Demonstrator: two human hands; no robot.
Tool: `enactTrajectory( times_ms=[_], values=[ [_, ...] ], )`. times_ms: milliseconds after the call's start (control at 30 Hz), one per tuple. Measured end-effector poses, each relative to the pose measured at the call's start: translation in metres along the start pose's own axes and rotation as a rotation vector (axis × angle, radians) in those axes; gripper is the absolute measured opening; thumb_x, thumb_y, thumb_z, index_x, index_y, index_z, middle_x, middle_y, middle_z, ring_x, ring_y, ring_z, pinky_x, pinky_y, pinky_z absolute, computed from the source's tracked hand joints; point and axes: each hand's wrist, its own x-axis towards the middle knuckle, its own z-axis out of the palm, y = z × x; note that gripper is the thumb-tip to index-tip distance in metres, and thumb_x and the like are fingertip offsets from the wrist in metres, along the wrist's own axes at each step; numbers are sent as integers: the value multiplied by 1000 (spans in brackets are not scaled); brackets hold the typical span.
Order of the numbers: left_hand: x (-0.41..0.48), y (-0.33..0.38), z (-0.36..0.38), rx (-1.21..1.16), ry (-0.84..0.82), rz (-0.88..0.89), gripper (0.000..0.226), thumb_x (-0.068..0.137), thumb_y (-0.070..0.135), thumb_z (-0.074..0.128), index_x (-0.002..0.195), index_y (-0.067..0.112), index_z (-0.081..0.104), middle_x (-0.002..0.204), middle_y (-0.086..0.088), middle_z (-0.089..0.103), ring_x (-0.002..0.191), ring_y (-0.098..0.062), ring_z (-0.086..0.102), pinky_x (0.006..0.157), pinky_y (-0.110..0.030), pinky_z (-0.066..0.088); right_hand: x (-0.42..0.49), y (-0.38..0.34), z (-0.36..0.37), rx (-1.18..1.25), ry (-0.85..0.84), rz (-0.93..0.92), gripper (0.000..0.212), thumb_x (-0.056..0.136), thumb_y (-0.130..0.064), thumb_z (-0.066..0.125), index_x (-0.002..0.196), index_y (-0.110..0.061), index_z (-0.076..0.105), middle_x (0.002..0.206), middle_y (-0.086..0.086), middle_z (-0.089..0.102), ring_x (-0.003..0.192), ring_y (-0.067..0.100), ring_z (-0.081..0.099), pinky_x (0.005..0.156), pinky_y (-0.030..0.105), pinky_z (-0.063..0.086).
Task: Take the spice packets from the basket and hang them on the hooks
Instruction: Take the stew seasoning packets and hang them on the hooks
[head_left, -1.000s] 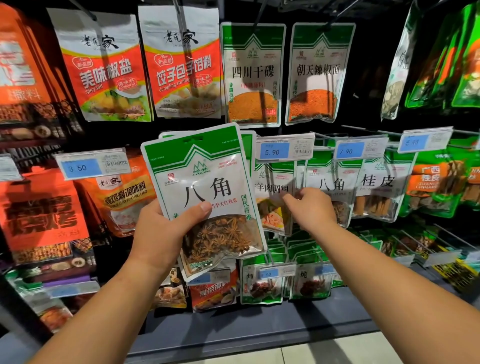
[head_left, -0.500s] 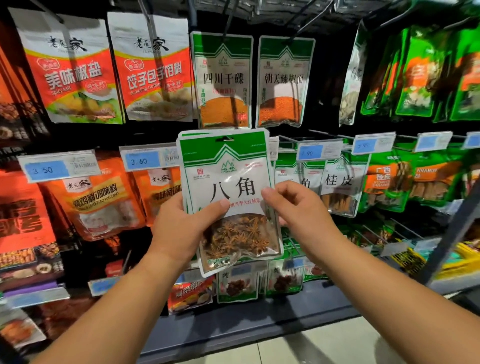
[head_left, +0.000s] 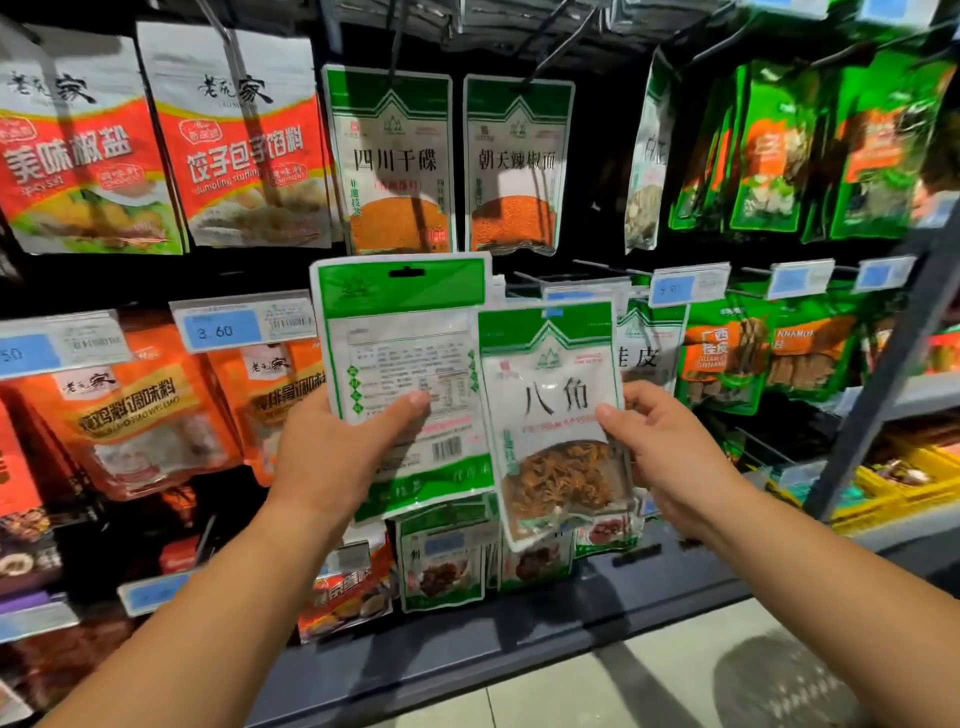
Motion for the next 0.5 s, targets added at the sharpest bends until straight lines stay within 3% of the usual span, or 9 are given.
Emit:
enactTrajectory(
  times_ms=[200, 267, 367, 500],
  values=[
    [7, -9, -4, 49, 78, -35, 15, 86, 23, 79, 100, 23, 73, 83, 5, 78, 73, -18, 74, 61, -33, 53, 9, 30, -36, -117, 59, 183, 16, 102, -17, 60, 92, -23, 71, 99, 17, 77, 95, 42, 71, 93, 63, 55],
    [7, -7, 0, 52, 78, -36, 13, 87, 21, 79, 98, 23, 73, 83, 6, 78, 71, -14, 74, 59, -32, 54, 13, 30, -40, -99, 109, 185, 12, 103, -15, 59, 98, -17, 69, 98, 13, 78, 94, 37, 73, 90, 59, 58],
    [6, -7, 6, 52, 63, -40, 12, 87, 19, 78, 98, 23, 73, 81, 8, 79, 67, -9, 74, 55, -28, 55, 19, 28, -44, -37, 156, 178, 12, 105, -13, 57, 99, -14, 67, 101, 11, 78, 87, 26, 74, 76, 42, 57],
    [6, -7, 12, 61, 53, -32, 14, 87, 20, 78, 98, 27, 73, 85, 9, 79, 71, -10, 75, 58, -29, 56, 23, 27, -44, 21, 174, 151, 11, 104, -14, 57, 104, -16, 68, 104, 10, 78, 96, 28, 74, 87, 46, 58]
  ],
)
